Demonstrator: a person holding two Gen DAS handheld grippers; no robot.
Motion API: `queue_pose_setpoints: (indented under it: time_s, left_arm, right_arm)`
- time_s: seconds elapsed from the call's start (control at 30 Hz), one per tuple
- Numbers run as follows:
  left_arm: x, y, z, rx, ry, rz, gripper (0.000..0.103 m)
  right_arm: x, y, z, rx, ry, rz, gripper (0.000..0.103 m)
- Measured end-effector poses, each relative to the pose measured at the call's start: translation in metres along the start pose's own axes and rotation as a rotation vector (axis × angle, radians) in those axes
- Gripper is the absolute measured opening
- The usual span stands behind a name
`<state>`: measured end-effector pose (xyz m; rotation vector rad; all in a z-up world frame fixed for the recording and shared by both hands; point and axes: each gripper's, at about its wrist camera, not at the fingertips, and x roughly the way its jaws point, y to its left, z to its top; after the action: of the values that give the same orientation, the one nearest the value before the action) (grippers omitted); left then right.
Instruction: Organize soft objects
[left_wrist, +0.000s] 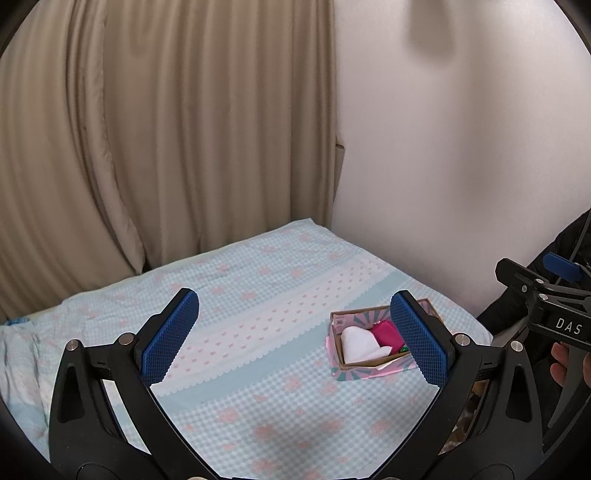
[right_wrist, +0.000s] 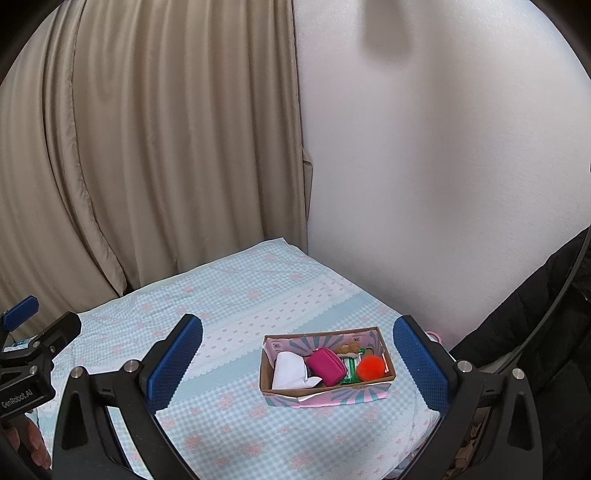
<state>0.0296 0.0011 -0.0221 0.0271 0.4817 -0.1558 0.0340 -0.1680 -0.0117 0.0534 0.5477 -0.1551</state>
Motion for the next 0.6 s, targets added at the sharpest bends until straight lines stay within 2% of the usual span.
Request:
queue_pose_setpoints:
  time_s: [0.6]
  left_arm:
    - [-0.0051, 0.0008, -0.0018, 0.003, -0.01, 0.002, 0.103]
  right_arm:
    - [0.0019, 0.0017, 0.0012, 0.003, 0.001, 0.002, 0.103]
